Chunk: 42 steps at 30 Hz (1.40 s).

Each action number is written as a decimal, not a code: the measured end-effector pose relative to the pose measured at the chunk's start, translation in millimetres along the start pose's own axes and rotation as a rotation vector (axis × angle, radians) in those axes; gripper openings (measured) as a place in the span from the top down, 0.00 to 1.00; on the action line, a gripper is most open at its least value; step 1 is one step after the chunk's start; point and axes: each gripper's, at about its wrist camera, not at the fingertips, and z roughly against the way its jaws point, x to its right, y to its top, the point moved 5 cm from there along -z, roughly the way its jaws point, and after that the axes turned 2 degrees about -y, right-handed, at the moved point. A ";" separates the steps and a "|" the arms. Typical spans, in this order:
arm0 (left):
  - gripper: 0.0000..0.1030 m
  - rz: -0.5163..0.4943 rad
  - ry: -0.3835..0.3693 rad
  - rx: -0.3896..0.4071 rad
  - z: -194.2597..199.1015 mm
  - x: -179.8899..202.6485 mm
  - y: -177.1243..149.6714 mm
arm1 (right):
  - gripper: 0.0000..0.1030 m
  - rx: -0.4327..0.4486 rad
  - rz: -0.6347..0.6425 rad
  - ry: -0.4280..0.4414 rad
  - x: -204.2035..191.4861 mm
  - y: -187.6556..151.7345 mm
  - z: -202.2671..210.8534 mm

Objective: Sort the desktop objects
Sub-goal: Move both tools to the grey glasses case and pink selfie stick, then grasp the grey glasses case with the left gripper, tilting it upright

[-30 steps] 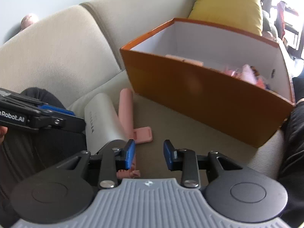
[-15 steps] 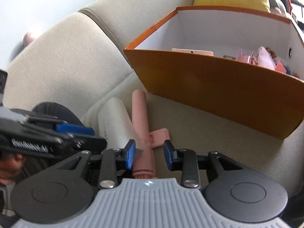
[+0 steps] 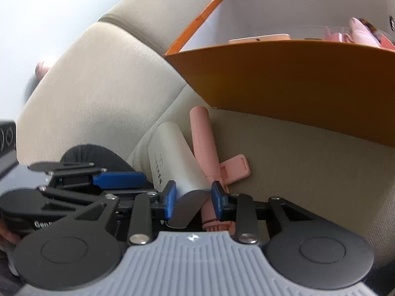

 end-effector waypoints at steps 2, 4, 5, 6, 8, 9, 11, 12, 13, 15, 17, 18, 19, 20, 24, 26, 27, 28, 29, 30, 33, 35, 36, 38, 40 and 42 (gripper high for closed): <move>0.52 -0.022 -0.003 0.006 0.7 0.8 -1.0 | 1.00 0.032 -0.004 -0.005 1.7 3.4 6.6; 0.52 -0.060 -0.003 0.010 0.9 2.9 -2.1 | 1.00 0.057 -0.022 -0.025 7.5 9.8 18.2; 0.52 -0.085 0.000 0.011 0.3 4.7 -2.5 | 1.00 0.062 -0.026 -0.051 11.8 13.0 22.8; 0.52 -0.116 0.005 0.004 -1.2 6.5 -3.2 | 1.00 0.066 -0.028 -0.067 15.6 15.1 26.8; 0.52 -0.165 0.022 -0.009 -3.0 8.5 -4.2 | 0.98 0.053 -0.047 -0.049 20.6 15.6 32.0; 0.52 -0.177 0.028 -0.014 -3.1 9.3 -4.2 | 0.96 0.034 -0.060 -0.020 20.3 13.8 32.3; 0.52 -0.190 0.031 -0.022 -1.8 10.5 -3.4 | 0.94 -0.003 -0.072 0.026 14.8 7.5 29.3; 0.52 -0.196 0.035 -0.021 -0.3 11.3 -2.9 | 0.91 -0.013 -0.073 0.037 11.5 4.7 26.5; 0.52 -0.199 0.040 -0.017 1.6 11.8 -2.6 | 0.81 -0.021 -0.070 0.046 7.5 1.4 22.9; 0.52 -0.191 0.041 -0.007 5.7 11.2 -2.3 | 0.63 -0.021 -0.064 0.047 1.7 -3.0 15.7; 0.52 -0.181 0.041 0.000 9.5 9.6 -2.9 | 0.62 -0.019 -0.062 0.038 -0.4 -3.6 9.0; 0.52 -0.177 0.044 0.003 11.0 8.7 -3.5 | 0.61 -0.019 -0.066 0.036 0.0 -2.8 6.4; 0.52 -0.173 0.045 0.005 11.9 7.8 -4.3 | 0.61 -0.021 -0.073 0.036 0.4 -1.9 4.6; 0.52 -0.166 0.043 0.005 12.4 6.4 -5.1 | 0.61 -0.025 -0.083 0.038 1.3 -1.2 1.5; 0.52 -0.147 0.035 0.014 11.1 3.2 -5.0 | 0.61 -0.044 -0.115 0.054 6.5 -1.1 -13.9; 0.52 -0.144 0.034 0.015 10.6 2.9 -5.1 | 0.65 -0.033 -0.117 0.049 7.3 -1.1 -14.5; 0.52 -0.147 0.033 0.015 10.1 3.3 -5.0 | 0.66 -0.033 -0.123 0.051 7.6 -1.4 -14.3; 0.52 -0.152 0.033 0.015 9.8 3.4 -5.1 | 0.66 -0.034 -0.134 0.054 8.0 -1.7 -13.7; 0.52 -0.162 0.034 0.014 9.2 3.7 -5.1 | 0.67 -0.036 -0.151 0.057 9.6 -2.5 -12.7; 0.52 -0.170 0.035 0.014 9.6 4.1 -5.7 | 0.67 -0.037 -0.161 0.059 12.2 -2.1 -13.4; 0.52 -0.203 0.032 0.021 10.3 7.3 -6.5 | 0.67 -0.018 -0.168 0.053 16.7 -0.2 -3.1; 0.52 -0.240 0.024 0.024 10.5 10.8 -7.1 | 0.67 -0.006 -0.175 0.053 22.2 3.8 4.6; 0.52 -0.264 0.022 0.024 10.3 13.3 -7.6 | 0.67 -0.003 -0.180 0.054 26.0 5.3 10.2; 0.52 -0.343 0.026 0.021 8.7 21.6 -8.9 | 0.67 0.001 -0.195 0.053 33.5 7.7 21.5; 0.51 -0.438 0.042 0.028 7.5 31.6 -10.0 | 0.67 0.004 -0.212 0.056 40.3 10.0 29.7; 0.51 -0.556 0.063 0.040 5.2 43.7 -11.2 | 0.69 0.012 -0.224 0.043 46.9 12.1 37.4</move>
